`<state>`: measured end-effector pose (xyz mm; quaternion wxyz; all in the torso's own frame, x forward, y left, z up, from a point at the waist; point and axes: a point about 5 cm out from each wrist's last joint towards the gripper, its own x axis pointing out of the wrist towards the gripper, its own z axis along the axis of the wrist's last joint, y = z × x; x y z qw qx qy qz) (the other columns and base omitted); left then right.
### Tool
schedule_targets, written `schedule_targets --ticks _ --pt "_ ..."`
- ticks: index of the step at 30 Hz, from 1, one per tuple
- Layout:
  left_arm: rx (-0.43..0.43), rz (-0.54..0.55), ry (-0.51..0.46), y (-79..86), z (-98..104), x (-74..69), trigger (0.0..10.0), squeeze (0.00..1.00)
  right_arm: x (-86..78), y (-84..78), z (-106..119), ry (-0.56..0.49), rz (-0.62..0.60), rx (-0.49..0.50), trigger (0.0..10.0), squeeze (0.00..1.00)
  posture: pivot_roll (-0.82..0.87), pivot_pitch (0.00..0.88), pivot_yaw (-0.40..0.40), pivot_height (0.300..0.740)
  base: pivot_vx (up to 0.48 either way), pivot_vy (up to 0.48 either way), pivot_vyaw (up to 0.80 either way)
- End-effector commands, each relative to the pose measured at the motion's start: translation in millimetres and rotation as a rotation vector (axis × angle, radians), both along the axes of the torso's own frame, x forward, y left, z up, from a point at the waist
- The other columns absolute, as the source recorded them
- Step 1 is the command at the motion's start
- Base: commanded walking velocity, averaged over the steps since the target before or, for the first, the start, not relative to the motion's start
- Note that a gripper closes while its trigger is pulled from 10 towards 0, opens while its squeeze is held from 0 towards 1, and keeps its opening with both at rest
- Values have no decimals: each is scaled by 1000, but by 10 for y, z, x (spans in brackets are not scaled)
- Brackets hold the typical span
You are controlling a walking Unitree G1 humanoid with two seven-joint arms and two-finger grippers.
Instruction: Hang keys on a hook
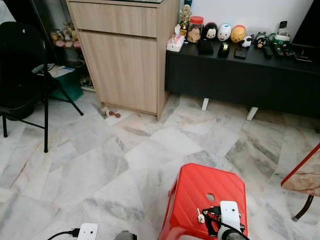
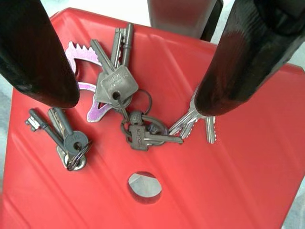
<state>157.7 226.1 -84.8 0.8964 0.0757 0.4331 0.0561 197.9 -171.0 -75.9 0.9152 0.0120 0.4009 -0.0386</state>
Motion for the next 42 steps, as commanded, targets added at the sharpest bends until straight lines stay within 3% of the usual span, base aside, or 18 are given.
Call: schedule_targets --ticks 1,6,15,24,42 --pt "6 4 30 17 -27 -64 10000 0 -4 -62 6 -6 -31 -8 10000 0 106 62 -46 657 0 0 0" --pt "5 -1 32 10 -30 -66 10000 0 -32 -97 -13 21 -64 2 10000 0 108 65 -45 657 0 0 0" --pt "9 -9 43 18 -42 -101 10000 0 118 -60 57 3 -66 7 10000 0 98 84 -36 657 0 0 0" --pt "14 -15 55 34 -56 -154 10000 0 88 -125 40 36 -81 -6 10000 0 106 125 -32 657 0 0 0" --pt "21 -21 44 46 -45 -140 10000 0 178 -57 106 -59 -71 26 10000 0 108 111 -26 643 0 0 0"
